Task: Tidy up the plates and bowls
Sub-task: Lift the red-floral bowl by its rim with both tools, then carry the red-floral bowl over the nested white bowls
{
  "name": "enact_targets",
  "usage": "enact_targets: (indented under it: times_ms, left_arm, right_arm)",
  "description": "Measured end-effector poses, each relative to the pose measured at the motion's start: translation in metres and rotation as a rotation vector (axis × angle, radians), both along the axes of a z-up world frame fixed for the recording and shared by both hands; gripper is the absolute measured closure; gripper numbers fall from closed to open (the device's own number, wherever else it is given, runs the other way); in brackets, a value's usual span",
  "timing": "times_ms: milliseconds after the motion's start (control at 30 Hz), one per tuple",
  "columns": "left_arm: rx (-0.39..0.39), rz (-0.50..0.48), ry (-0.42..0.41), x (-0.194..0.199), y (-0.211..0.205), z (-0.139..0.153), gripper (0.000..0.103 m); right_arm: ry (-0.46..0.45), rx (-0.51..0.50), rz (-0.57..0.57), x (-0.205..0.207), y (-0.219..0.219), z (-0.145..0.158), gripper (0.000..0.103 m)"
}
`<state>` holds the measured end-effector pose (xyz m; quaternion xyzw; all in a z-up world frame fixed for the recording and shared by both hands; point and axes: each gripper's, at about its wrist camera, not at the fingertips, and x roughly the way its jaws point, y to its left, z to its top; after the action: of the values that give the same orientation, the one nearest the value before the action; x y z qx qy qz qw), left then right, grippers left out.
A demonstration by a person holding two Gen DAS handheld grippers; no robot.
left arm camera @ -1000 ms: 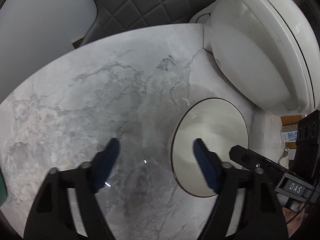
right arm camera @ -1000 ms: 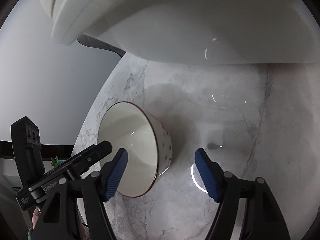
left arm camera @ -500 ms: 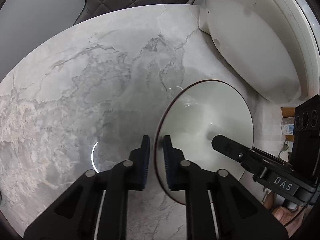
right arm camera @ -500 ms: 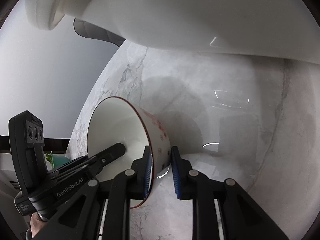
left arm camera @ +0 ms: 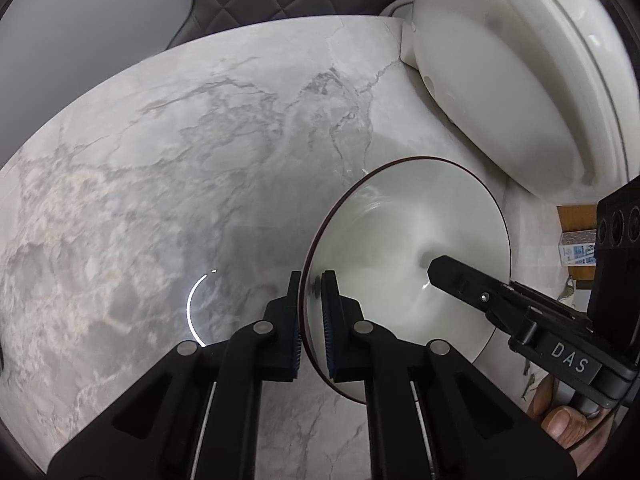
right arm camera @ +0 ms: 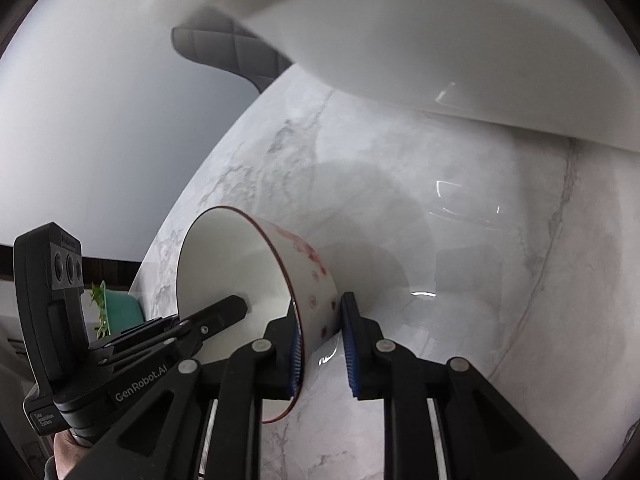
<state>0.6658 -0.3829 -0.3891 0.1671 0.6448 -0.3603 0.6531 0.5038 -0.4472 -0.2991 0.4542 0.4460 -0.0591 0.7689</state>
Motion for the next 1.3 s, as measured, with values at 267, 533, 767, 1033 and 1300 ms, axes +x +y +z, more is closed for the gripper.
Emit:
enact_targets:
  times_ms: [267, 533, 767, 1033, 1300]
  left_arm:
    - [-0.028, 0.065, -0.028, -0.004, 0.051, 0.044, 0.096]
    - [-0.051, 0.147, -0.067, -0.017, 0.125, 0.081, 0.096]
    - [-0.073, 0.239, -0.079, -0.033, 0.196, 0.097, 0.096]
    - [-0.103, 0.34, -0.076, -0.054, 0.27, 0.111, 0.095]
    - [-0.112, 0.399, -0.08, -0.074, 0.325, 0.127, 0.093]
  right_arm:
    - [-0.039, -0.049, 0.084, 0.008, 0.032, 0.027, 0.084]
    - [-0.086, -0.082, 0.198, 0.007, 0.084, 0.056, 0.084]
    - [-0.116, -0.084, 0.321, 0.005, 0.137, 0.069, 0.084]
    - [-0.135, -0.046, 0.451, 0.001, 0.189, 0.078, 0.084]
    - [-0.157, -0.048, 0.541, -0.005, 0.232, 0.092, 0.083]
